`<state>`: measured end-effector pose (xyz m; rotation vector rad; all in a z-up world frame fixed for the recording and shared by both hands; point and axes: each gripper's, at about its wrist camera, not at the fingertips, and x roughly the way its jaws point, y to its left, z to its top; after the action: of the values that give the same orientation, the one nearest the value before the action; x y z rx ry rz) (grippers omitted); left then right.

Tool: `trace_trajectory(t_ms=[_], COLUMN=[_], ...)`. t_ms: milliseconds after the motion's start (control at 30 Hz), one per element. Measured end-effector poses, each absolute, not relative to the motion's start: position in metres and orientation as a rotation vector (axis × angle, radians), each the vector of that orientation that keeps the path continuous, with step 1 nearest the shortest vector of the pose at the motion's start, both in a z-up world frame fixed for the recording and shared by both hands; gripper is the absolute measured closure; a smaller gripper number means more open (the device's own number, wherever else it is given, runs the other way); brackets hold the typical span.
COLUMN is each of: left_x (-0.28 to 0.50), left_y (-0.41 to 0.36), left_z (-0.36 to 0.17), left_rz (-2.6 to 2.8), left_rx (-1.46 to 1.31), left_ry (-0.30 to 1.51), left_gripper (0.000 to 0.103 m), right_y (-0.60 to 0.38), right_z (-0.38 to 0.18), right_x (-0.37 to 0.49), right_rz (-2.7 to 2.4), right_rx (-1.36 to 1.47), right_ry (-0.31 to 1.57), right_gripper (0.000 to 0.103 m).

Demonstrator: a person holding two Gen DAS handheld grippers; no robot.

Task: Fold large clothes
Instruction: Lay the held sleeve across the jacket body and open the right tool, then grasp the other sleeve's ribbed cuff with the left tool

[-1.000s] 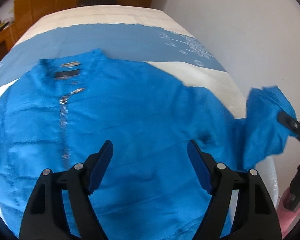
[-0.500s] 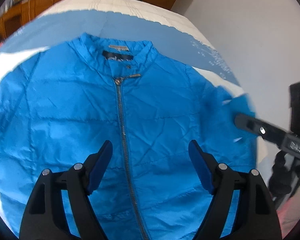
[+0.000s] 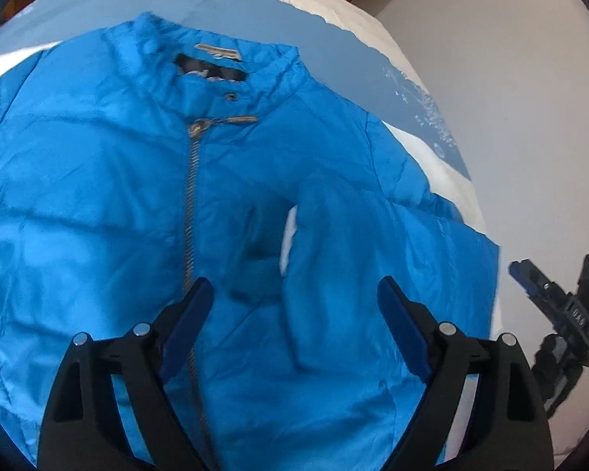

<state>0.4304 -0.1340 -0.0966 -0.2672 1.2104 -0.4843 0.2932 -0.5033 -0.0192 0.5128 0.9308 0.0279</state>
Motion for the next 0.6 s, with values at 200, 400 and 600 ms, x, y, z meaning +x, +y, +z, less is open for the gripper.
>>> trace_trajectory(t_ms=[200,400,600], left_x=[0.434,0.417,0.408], left_y=[-0.155,-0.112,-0.040], left_z=[-0.097,-0.051,-0.022], left_rz=[-0.495,-0.383,-0.180], left_rx=[-0.252,-0.267,-0.251], left_ry=[1.152,0.934,0.831], left_gripper=[0.087,0.089,0.089], right_y=[-0.534,-0.544,-0.506], right_z=[-0.032,-0.038,-0.051], right_x=[0.297,0.298,0.316], right_rz=[-0.015,0.019,0.150], right_rx=[0.593,0.666,0.642], right_ry=[0.929,0.901,0.961], right_gripper=[0.055,0.055,0.055])
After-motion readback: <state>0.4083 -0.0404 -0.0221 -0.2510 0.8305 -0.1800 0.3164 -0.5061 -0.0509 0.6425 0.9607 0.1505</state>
